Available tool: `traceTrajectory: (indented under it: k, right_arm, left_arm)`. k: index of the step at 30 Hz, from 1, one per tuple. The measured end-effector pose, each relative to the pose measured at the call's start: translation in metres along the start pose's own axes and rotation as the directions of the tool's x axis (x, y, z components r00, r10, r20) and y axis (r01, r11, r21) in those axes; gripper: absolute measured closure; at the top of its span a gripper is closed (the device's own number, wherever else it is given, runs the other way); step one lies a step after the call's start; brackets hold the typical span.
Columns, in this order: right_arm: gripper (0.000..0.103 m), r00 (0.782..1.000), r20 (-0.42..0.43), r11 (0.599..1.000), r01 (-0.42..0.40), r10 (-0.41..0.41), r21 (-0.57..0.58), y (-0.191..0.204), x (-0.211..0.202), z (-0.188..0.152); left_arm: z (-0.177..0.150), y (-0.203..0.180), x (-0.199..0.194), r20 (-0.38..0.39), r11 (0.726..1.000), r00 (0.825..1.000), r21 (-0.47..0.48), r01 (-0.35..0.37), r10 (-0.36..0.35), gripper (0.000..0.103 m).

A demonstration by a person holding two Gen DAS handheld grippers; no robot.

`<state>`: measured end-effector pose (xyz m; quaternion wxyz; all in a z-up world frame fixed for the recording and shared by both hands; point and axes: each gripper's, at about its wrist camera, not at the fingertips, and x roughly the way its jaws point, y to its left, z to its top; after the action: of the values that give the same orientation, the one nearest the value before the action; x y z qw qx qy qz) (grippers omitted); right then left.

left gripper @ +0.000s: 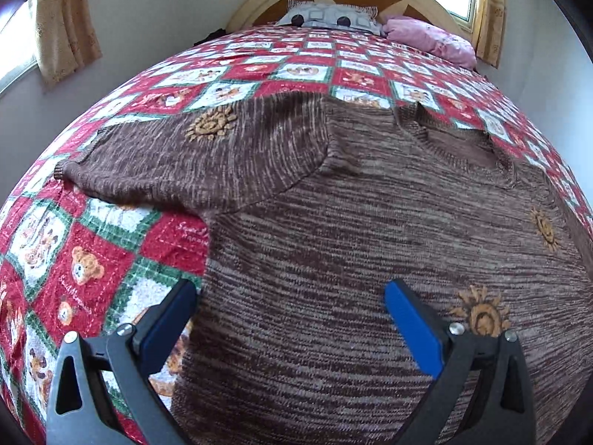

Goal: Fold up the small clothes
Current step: 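Grasp the sweater sleeve with the right gripper and lift it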

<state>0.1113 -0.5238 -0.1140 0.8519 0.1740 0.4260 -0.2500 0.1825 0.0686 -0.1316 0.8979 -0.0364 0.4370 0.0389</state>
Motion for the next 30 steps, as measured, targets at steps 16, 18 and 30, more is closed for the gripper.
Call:
traceTrajectory:
  k: [16, 18, 30]
  right_arm:
    - [0.096, 0.938, 0.076, 0.941, -0.333, 0.337, -0.066, 0.158, -0.128, 0.009]
    - [0.096, 0.912, 0.056, 0.912, -0.4, 0.406, -0.095, 0.198, -0.136, -0.001]
    - [0.096, 0.917, -0.091, 0.885, -0.4, 0.389, -0.24, 0.388, -0.054, -0.098]
  left_arm:
    - [-0.001, 0.009, 0.0, 0.014, 0.998, 0.999, -0.032, 0.051, -0.05, 0.0]
    - [-0.001, 0.009, -0.001, 0.017, 0.998, 0.998, -0.037, 0.058, -0.058, 0.0]
    - [-0.001, 0.012, -0.001, 0.027, 0.995, 0.996, -0.054, 0.085, -0.083, 0.0]
